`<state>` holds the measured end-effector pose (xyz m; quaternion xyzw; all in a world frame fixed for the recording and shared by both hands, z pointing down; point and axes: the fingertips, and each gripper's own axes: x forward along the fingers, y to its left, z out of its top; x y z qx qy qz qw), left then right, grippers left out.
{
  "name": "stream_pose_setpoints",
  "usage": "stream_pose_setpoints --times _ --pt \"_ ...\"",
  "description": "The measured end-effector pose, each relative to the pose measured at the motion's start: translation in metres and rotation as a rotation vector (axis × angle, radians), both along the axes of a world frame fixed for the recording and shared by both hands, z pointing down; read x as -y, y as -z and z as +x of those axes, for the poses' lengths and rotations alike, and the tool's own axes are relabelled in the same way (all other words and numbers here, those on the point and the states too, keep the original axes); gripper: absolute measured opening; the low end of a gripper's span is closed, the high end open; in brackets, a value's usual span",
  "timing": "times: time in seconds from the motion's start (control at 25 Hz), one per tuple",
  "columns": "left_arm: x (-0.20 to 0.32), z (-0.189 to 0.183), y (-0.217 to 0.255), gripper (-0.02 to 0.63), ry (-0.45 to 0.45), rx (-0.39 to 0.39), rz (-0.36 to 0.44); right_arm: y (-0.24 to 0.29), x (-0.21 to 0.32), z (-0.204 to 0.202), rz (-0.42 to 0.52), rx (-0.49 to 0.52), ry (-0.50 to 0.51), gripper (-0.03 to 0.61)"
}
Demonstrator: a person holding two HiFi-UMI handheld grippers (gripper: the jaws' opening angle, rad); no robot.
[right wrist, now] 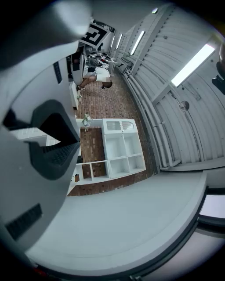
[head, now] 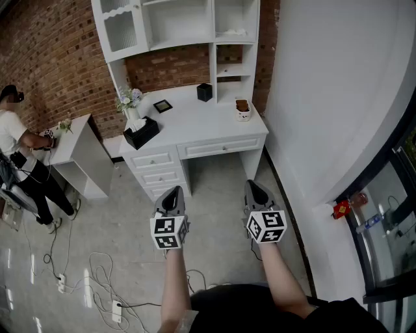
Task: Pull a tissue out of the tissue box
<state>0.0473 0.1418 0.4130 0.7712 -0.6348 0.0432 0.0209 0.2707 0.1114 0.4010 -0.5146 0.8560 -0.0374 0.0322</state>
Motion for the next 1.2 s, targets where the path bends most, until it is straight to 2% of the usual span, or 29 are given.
stream_pose_setpoints --times 0.72,1.04,1.2 --pt "0.0 -0.011 -0.012 0.006 0.01 -0.013 -0.026 -0.007 0.003 -0.014 -0.003 -0.021 0.01 -0.003" --pt "-0.015 -0.016 -0.03 0.008 0.009 -0.019 -0.078 -0.027 -0.005 -0.018 -0.06 -0.045 0.012 -0.003" --pt "-0.019 -0.025 -0.04 0.007 0.011 -0.021 -0.099 -0.034 -0.006 -0.023 -0.079 -0.024 0.037 0.047"
